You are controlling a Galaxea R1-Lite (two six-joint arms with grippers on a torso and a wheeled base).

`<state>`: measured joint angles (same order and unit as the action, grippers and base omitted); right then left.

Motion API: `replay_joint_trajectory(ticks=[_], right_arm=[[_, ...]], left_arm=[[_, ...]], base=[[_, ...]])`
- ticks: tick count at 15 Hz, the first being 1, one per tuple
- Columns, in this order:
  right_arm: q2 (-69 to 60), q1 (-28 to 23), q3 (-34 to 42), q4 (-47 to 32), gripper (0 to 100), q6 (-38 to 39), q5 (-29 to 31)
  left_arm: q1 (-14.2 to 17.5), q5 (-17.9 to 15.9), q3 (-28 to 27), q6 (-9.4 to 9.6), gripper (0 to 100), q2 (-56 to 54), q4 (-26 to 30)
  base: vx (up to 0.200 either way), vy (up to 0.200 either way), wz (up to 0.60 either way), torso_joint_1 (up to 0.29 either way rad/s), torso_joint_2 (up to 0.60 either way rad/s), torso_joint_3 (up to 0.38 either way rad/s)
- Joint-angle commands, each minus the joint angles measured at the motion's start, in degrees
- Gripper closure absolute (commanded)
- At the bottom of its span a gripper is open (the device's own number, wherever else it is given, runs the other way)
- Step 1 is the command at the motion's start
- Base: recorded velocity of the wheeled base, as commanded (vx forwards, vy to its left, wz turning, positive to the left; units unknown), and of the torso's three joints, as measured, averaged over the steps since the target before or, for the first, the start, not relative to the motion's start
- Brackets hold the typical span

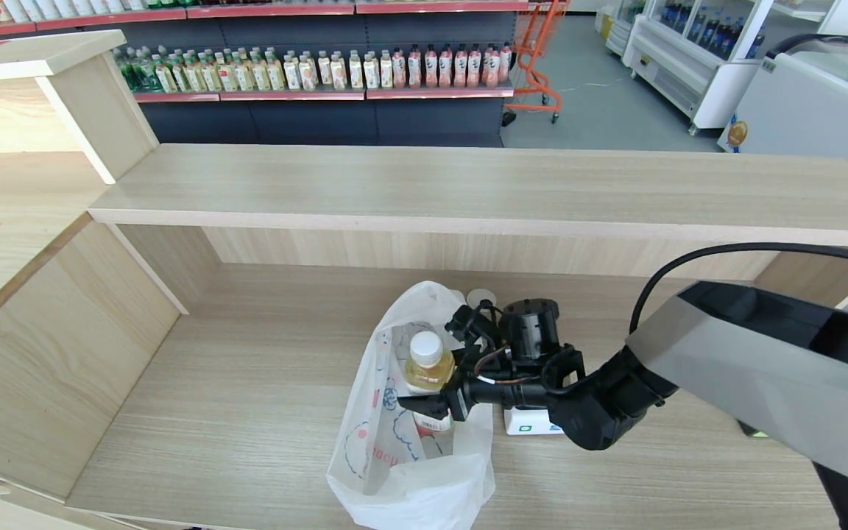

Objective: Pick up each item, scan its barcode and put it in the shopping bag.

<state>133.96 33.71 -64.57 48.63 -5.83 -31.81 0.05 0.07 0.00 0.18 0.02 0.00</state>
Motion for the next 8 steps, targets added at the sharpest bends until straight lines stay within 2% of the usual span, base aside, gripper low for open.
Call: replay_joint_trajectory(ticks=[1, 3, 4, 5, 8], right_arm=[[-3.8, 0.04, 1.64, 0.06, 0, 8.73, -0.27], [-7.05, -0.13, 2.96, -0.02, 0, 18.48, -0.27], [-10.39, -0.22, 4.28, -0.11, 0, 27.36, -0.27], [-12.5, -0.4, 5.16, -0.38, 0, 31.84, -0.36], [-16.63, -2.77, 8.94, -0.38, 0, 38.96, -0.27]], left_arm=[[0.04, -0.07, 0.0, -0.01, 0, -0.02, 0.0], [0.04, 0.01, 0.0, -0.01, 0, -0.02, 0.0], [0.04, -0.07, 0.0, -0.01, 0, -0.02, 0.0], [0.04, 0.01, 0.0, -0.01, 0, -0.02, 0.0], [0.04, 0.01, 0.0, -0.01, 0, -0.02, 0.0]], base=[[0.0, 0.0, 0.0, 0.0, 0.0, 0.0], [0.0, 0.0, 0.0, 0.0, 0.0, 0.0], [0.0, 0.0, 0.0, 0.0, 0.0, 0.0], [0.0, 0.0, 0.0, 0.0, 0.0, 0.0], [0.0, 0.0, 0.0, 0.0, 0.0, 0.0]])
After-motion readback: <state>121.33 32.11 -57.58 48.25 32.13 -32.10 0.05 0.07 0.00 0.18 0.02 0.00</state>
